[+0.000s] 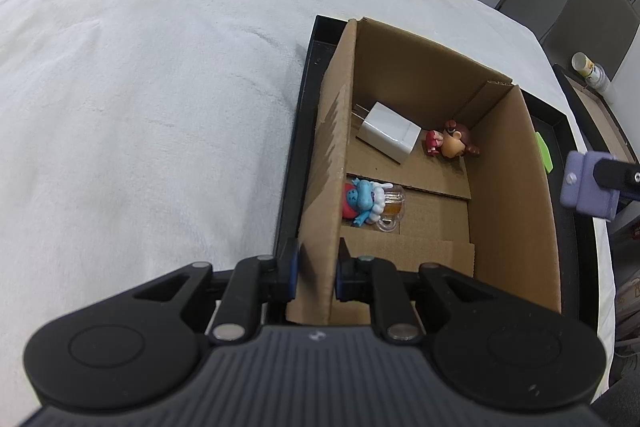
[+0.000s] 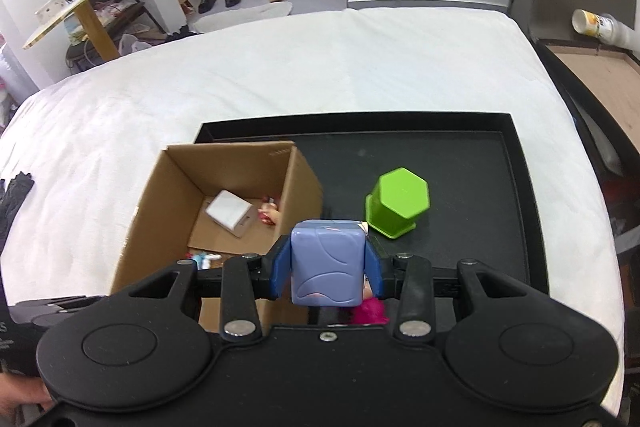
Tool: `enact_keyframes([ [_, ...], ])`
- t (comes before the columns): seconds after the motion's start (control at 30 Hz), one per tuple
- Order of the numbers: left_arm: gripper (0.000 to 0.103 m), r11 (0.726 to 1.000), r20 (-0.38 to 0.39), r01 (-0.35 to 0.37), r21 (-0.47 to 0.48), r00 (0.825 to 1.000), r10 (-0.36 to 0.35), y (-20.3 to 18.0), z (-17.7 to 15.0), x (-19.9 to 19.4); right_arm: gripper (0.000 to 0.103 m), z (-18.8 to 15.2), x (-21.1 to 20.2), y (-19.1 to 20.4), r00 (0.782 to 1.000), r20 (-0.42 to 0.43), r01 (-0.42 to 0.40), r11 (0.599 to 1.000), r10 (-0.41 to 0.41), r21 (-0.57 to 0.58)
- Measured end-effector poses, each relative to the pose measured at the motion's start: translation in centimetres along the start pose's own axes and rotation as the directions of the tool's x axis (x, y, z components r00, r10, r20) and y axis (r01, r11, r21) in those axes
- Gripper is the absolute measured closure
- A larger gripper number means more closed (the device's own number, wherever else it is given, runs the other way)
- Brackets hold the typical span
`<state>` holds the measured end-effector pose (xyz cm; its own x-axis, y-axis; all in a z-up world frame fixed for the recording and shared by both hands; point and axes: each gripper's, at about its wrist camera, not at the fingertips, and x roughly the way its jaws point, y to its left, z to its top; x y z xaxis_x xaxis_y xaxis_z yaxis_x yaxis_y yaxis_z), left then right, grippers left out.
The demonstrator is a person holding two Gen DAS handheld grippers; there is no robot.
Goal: Organize rigid objects
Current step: 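Carry the lavender cube with the right gripper over the box, then lower the cube into the box and open the right gripper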
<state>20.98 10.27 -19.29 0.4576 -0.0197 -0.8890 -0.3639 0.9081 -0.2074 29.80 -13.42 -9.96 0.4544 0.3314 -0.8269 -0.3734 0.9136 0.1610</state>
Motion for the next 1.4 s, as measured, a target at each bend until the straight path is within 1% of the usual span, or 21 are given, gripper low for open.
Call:
enact_keyframes([
  [0.23,0.088,1.000,-0.001,0.001,-0.001,1.000,-0.001,-0.1,0.0,0.0,0.065,0.9,0.3,2.1,0.998,0.007,-0.056,0.998,0.056,-0.017],
  [0.5,0.087,1.000,-0.003,-0.003,-0.002,1.000,0.003,-0.2,0.1,0.1,0.065,2.1,1.3,4.8,0.996,0.008,-0.091,0.994,0.091,-0.059],
  [0.63,0.087,1.000,-0.001,-0.001,-0.006,1.000,0.001,-0.2,0.0,0.1,0.065,2.3,2.0,5.7,0.994,-0.008,-0.110,0.991,0.110,-0.073],
  [0.77,0.087,1.000,-0.002,-0.001,-0.007,1.000,0.001,0.0,0.0,0.1,0.065,2.0,3.4,6.2,0.992,-0.049,-0.120,0.989,0.116,-0.083],
  [1.07,0.087,1.000,-0.006,0.004,-0.003,1.000,-0.004,0.1,0.0,0.1,0.065,0.8,6.4,7.5,0.988,-0.131,-0.095,0.991,0.082,-0.098],
  [1.33,0.087,1.000,-0.010,0.001,0.000,1.000,-0.001,0.0,0.1,0.2,0.065,0.5,8.2,8.4,0.982,-0.187,-0.041,0.990,0.016,-0.133],
  [1.4,0.087,1.000,-0.010,0.003,-0.001,1.000,-0.003,0.0,0.1,0.2,0.064,0.4,8.6,8.7,0.979,-0.202,-0.015,0.989,-0.014,-0.144],
])
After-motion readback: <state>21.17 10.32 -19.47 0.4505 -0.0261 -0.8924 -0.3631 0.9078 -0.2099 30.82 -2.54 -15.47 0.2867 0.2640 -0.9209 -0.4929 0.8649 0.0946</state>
